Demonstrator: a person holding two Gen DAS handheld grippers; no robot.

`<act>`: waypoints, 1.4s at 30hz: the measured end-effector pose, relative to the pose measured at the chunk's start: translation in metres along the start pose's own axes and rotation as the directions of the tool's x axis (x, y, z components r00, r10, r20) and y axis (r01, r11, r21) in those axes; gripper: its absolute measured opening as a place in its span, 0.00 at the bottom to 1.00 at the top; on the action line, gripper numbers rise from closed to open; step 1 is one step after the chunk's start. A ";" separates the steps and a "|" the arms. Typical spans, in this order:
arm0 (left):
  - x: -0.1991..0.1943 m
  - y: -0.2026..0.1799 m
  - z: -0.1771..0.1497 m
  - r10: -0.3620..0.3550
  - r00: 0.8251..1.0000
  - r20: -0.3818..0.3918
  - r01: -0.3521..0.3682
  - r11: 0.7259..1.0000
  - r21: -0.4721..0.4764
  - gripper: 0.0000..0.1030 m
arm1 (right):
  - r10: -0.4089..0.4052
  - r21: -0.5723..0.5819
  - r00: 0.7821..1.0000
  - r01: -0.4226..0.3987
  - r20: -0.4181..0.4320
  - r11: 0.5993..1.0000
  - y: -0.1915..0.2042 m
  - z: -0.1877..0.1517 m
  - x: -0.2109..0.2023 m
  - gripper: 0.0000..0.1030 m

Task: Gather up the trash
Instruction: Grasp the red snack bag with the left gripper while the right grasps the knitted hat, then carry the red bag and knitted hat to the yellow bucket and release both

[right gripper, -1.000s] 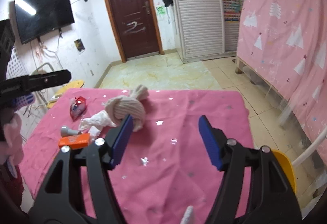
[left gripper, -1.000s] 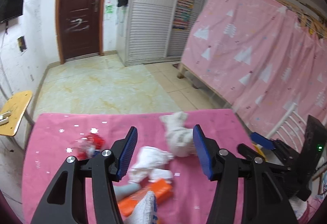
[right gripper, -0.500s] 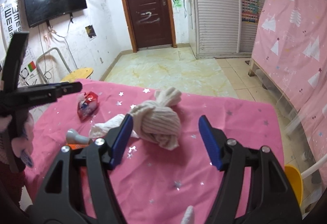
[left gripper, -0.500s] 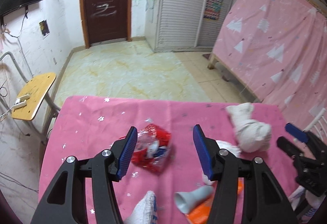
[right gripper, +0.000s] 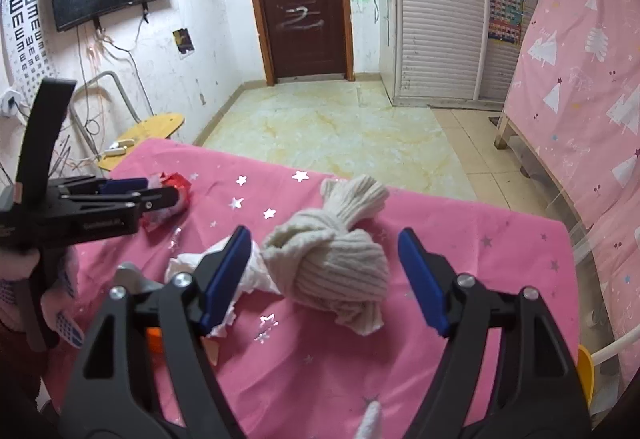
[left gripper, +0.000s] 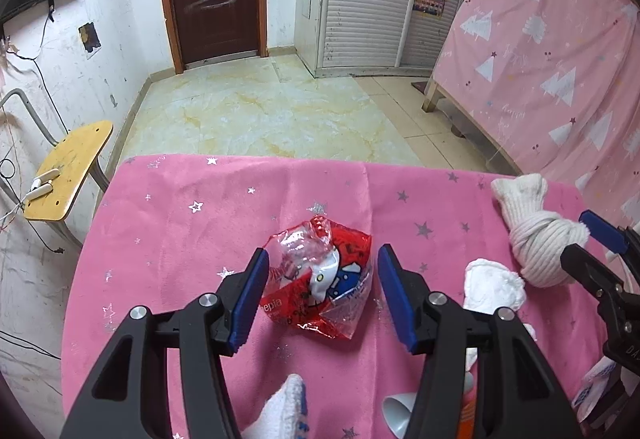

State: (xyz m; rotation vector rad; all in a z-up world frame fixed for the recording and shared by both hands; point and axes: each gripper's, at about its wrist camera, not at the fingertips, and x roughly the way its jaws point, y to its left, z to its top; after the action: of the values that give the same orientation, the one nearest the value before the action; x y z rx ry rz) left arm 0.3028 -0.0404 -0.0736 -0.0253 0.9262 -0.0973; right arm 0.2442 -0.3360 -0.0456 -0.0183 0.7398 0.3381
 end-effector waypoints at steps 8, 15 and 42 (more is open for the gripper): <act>0.009 -0.011 -0.007 0.028 1.000 -0.001 -0.028 0.999 0.042 0.42 | -0.005 0.011 1.000 0.005 -0.031 1.000 -0.003 -0.001 0.013 0.71; 0.008 -0.014 -0.011 0.012 1.000 0.001 -0.013 0.999 0.043 0.32 | -0.008 0.012 0.998 0.009 -0.062 1.000 -0.002 -0.003 0.021 0.67; -0.087 -0.058 -0.016 -0.004 0.991 0.131 -0.007 0.996 0.088 0.31 | 0.005 0.074 0.998 -0.011 0.070 0.997 -0.017 -0.015 -0.054 0.59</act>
State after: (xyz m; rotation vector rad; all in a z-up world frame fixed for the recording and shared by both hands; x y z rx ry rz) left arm 0.2343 -0.0901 -0.0102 0.0502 0.7895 -0.1333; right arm 0.2022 -0.3701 -0.0225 0.0666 0.6827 0.3171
